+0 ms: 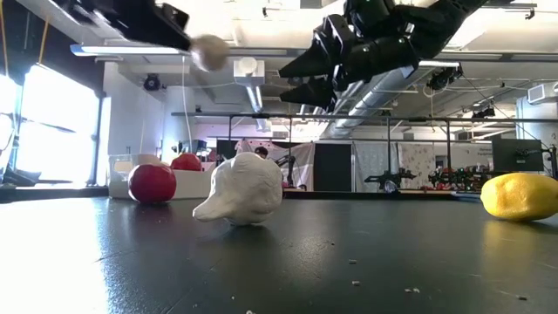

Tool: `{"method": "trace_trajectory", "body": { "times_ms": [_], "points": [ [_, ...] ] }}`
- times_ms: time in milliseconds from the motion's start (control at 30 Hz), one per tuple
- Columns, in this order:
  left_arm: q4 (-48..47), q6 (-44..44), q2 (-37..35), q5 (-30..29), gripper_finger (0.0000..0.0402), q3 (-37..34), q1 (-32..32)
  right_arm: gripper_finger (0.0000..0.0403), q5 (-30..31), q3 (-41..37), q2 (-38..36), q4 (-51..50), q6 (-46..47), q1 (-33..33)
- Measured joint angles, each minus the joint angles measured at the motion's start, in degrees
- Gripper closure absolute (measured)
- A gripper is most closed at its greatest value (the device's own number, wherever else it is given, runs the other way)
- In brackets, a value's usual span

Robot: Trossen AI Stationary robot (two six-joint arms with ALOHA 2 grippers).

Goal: Sort produce into baskets
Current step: Put the white garlic into the transparent bin

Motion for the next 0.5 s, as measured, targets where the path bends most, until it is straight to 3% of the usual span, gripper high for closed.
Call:
{"method": "trace_trajectory", "body": {
  "times_ms": [233, 500],
  "points": [
    [-22.5, -20.0, -0.4, 2.7, 0.0401, 7.4, -11.4, 0.0112, 3.5, 0.0, 0.0, -2.2, -2.6, 0.0],
    [-29.1, -45.8, 1.4, 10.6, 0.0401, 7.8, -26.1, 0.0112, 3.6, 0.0, 0.0, -1.7, -4.3, 0.0]
  ]
}}
